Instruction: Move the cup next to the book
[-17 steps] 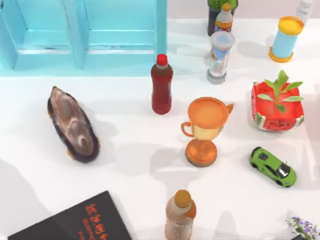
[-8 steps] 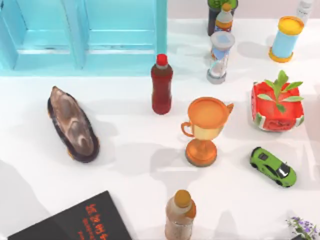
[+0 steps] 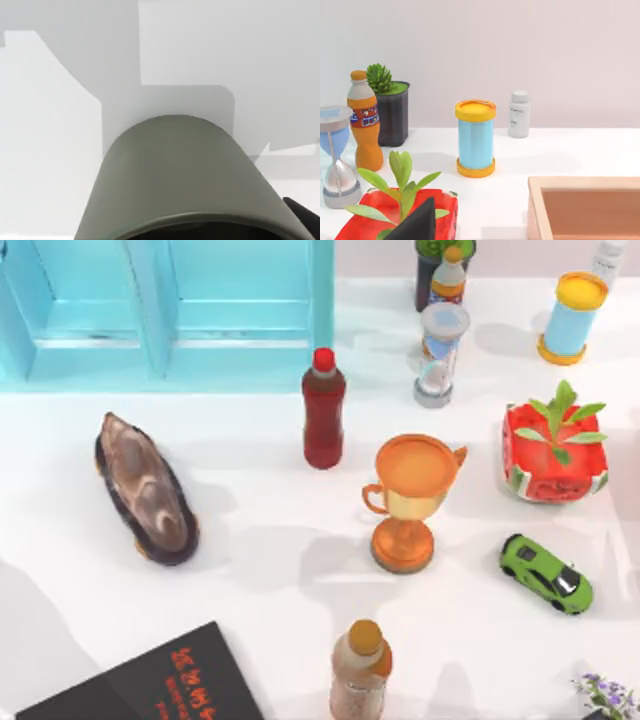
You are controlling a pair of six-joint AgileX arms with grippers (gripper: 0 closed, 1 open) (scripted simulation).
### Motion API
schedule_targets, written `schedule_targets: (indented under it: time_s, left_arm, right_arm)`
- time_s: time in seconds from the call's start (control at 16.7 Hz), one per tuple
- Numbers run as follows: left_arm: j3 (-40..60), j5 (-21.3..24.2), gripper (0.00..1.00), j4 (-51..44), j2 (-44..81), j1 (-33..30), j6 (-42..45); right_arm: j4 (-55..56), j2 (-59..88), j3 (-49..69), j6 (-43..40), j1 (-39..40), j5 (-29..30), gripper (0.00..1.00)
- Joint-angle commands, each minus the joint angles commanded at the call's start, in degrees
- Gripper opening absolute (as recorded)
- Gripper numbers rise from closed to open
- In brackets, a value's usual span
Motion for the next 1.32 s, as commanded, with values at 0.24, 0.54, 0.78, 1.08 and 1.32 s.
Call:
schedule_targets:
  time_s: [0.24, 0.54, 0.78, 1.08, 1.32]
  left_arm:
    - [0.00, 0.00, 0.00, 0.00, 0.00, 0.00, 0.00]
    - [2.52, -0.24, 0.00, -3.82, -0.90, -0.24, 0.30]
    - [6.41, -0.06, 0.00, -9.56, -2.70, -0.19, 0.00]
    - [6.93, -0.01, 0.00, -10.05, -2.93, -0.15, 0.00]
    - [6.33, -0.05, 0.00, -10.14, -4.12, -2.63, -5.66]
  right_arm:
    - [0.00, 0.00, 0.00, 0.00, 0.00, 0.00, 1.00]
    - [0.00, 0.00, 0.00, 0.00, 0.00, 0.00, 1.00]
    - [0.00, 0.00, 0.00, 0.00, 0.00, 0.00, 1.00]
    - [0.00, 0.00, 0.00, 0.00, 0.00, 0.00, 1.00]
    - [0.00, 0.00, 0.00, 0.00, 0.00, 0.00, 1.00]
